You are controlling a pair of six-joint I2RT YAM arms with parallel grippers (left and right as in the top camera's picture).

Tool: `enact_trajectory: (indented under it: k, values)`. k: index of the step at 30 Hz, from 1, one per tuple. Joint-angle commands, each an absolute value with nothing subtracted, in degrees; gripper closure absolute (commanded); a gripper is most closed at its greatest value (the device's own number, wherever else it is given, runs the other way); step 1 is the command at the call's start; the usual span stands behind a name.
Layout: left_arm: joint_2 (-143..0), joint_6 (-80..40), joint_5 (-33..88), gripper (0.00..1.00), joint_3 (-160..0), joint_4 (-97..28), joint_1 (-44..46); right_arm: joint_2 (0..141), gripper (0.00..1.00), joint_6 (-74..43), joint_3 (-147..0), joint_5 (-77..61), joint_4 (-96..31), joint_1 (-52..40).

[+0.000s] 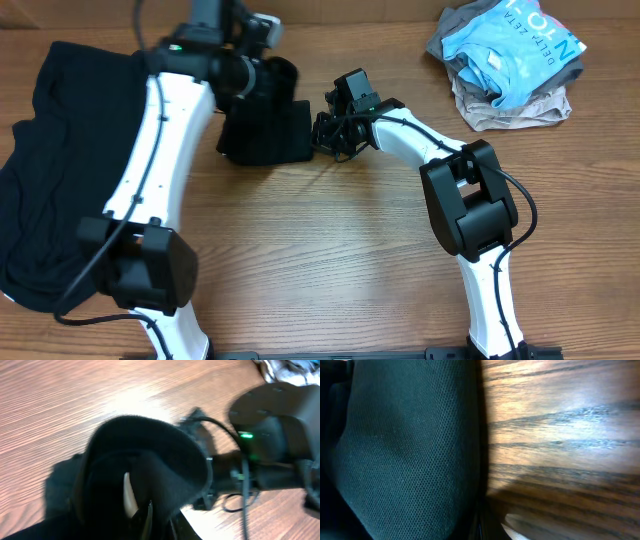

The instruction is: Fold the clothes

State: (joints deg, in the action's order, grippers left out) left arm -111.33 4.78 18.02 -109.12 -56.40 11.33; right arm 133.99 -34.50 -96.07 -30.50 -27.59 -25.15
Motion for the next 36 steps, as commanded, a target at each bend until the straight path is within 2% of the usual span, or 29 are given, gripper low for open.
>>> enact_trajectory:
  k: [1,7,12,15,19,20,21,22,24,25,27,36]
  values:
    - [-114.43,1.96,13.26,0.86,-110.08,-56.12,15.4,134.34,0.96,-32.29,-97.06,-35.0,-27.55,-23.86]
    - [-119.28,-0.47,11.44,0.87,-110.08,-56.27,17.72,130.32,0.96,-31.46,-103.39,-43.0,-32.05,-15.68]
    - [-121.4,-0.45,11.38,0.7,-110.08,-56.21,17.67,123.07,0.95,-31.07,-107.24,-45.34,-35.92,-5.85]
    - [-121.14,-0.51,10.41,0.63,-110.5,-55.61,17.21,120.42,0.85,-29.45,-107.33,-46.22,-38.02,-1.85]
    - [-120.81,-2.9,10.37,0.53,-116.53,-59.35,15.16,120.16,0.59,-24.38,-107.24,-46.72,-43.16,-0.99]
    - [-120.81,-3.33,10.37,0.47,-118.56,-60.95,14.66,120.29,0.51,-22.85,-107.2,-46.33,-44.58,-1.63]
    - [-120.81,-3.66,10.52,0.36,-122.54,-64.16,13.61,120.36,0.38,-20.6,-107.2,-45.91,-46.22,-3.2]
    - [-120.81,-3.7,10.52,0.29,-125.58,-66.54,12.82,120.36,0.3,-19.7,-107.2,-45.21,-46.92,-4.23]
    - [-120.81,-3.68,10.55,0.05,-130.56,-70.39,11.38,120.38,0.21,-19.25,-107.2,-41.69,-48.6,-6.98]
    - [-120.81,-3.57,10.52,0.0,-133.36,-72.6,10.57,120.4,0.14,-19.25,-107.2,-39.42,-49.39,-8.4]
    - [-120.84,-2.26,10.46,0.0,-138.23,-76.58,8.93,120.55,0.0,-19.27,-107.2,-33.87,-50.63,-11.46]
    - [-120.84,-1.3,10.09,0.0,-145.58,-84.47,1.74,122.06,0.0,-19.35,-107.15,-12.45,-49.82,-24.18]
